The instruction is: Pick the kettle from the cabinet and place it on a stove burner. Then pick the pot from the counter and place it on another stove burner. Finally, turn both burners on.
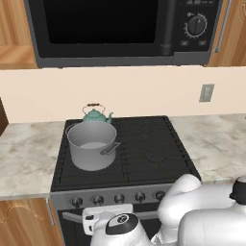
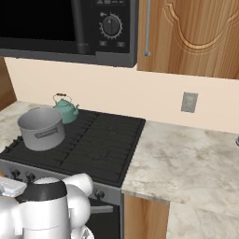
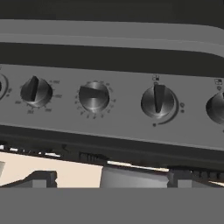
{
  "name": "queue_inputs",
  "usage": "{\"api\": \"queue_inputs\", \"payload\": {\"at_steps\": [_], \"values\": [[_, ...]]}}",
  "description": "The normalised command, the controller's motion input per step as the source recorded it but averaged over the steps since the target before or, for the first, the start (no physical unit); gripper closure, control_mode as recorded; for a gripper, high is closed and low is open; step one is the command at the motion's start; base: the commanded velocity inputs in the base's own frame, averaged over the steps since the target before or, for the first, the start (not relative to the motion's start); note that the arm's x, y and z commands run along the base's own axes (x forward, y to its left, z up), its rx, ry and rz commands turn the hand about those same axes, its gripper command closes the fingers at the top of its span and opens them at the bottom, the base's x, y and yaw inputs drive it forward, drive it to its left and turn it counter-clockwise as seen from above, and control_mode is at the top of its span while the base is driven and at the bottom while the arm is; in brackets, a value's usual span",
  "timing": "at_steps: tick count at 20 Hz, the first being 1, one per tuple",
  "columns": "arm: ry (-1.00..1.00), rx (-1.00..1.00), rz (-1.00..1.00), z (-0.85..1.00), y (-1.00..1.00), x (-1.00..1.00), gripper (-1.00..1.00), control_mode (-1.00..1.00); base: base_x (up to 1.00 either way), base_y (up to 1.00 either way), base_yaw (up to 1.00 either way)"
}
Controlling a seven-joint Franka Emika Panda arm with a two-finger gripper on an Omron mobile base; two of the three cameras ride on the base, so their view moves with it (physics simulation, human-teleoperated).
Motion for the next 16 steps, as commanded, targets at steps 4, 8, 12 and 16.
{"api": "queue_inputs", "payload": {"at_steps": [4, 8, 12, 16], "values": [[-0.01, 0.00, 0.00, -0.16, 0.09, 0.12, -1.00, -1.00, 0.00, 0.00, 0.00], [-0.01, 0.00, 0.00, -0.12, 0.07, 0.09, -1.00, -1.00, 0.00, 0.00, 0.00], [-0.02, 0.00, 0.00, -0.14, 0.07, 0.08, -1.00, -1.00, 0.00, 0.00, 0.00], [-0.04, 0.00, 0.00, -0.09, 0.01, 0.09, -1.00, -1.00, 0.00, 0.00, 0.00]]}}
